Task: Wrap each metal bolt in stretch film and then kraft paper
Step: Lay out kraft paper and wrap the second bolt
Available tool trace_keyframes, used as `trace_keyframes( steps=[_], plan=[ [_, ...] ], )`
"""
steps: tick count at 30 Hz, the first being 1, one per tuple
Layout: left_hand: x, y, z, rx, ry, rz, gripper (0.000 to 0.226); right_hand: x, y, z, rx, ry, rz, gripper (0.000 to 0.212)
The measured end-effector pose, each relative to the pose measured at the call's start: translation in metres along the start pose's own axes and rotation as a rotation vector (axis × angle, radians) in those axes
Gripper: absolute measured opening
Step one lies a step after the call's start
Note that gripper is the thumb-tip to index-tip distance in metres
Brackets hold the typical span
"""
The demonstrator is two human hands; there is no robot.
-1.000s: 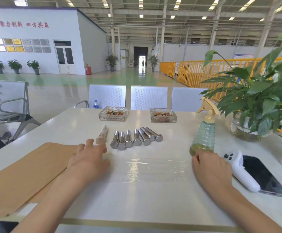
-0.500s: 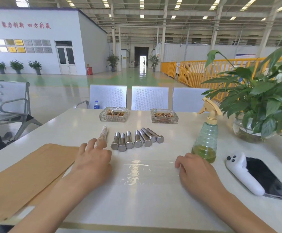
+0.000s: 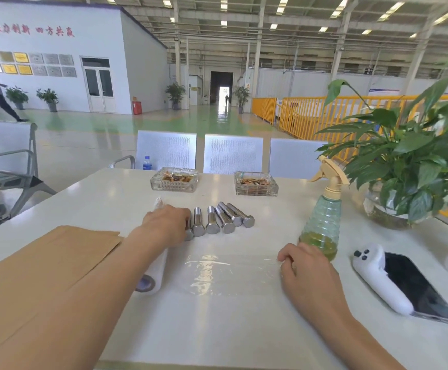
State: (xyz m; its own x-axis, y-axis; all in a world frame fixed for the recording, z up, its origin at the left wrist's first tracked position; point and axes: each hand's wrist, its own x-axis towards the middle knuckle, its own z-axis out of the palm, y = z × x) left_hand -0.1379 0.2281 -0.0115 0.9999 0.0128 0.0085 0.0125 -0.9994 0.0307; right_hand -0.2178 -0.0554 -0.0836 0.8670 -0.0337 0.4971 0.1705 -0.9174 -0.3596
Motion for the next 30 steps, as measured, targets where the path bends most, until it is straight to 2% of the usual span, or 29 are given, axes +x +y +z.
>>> trace_keyframes(
  steps=[4,8,13,14,17,18,21,24,30],
  plan=[
    [0.000,0.000,0.003,0.003,0.011,-0.059,0.043,0.000,0.000,0.001,-0.010,-0.011,-0.036,0.015],
    [-0.012,0.001,0.004,0.020,0.020,-0.126,0.048,0.000,0.001,0.004,-0.004,0.003,-0.073,0.014],
    [-0.042,-0.010,-0.011,0.062,-0.024,-0.162,0.063,0.001,0.002,0.009,-0.120,-0.065,-0.114,0.016],
    [-0.047,-0.014,-0.015,0.060,-0.032,-0.168,0.062,0.001,0.003,0.010,-0.135,-0.065,-0.107,0.017],
    [-0.059,-0.023,-0.025,0.040,-0.012,-0.175,0.038,0.002,0.003,0.012,-0.168,-0.070,-0.091,0.016],
    [-0.062,-0.025,-0.025,0.057,0.004,-0.175,0.037,0.002,0.003,0.012,-0.171,-0.071,-0.086,0.016],
    [-0.071,-0.025,-0.018,0.150,0.008,-0.164,0.053,0.001,0.002,0.011,-0.180,-0.077,-0.074,0.017],
    [-0.082,-0.031,0.000,0.180,-0.009,-0.126,0.040,-0.001,0.003,0.011,-0.209,-0.084,-0.074,0.018],
    [-0.091,-0.056,0.003,0.121,0.031,-0.027,0.034,-0.004,0.005,0.009,-0.222,-0.100,-0.079,0.024]
  ],
)
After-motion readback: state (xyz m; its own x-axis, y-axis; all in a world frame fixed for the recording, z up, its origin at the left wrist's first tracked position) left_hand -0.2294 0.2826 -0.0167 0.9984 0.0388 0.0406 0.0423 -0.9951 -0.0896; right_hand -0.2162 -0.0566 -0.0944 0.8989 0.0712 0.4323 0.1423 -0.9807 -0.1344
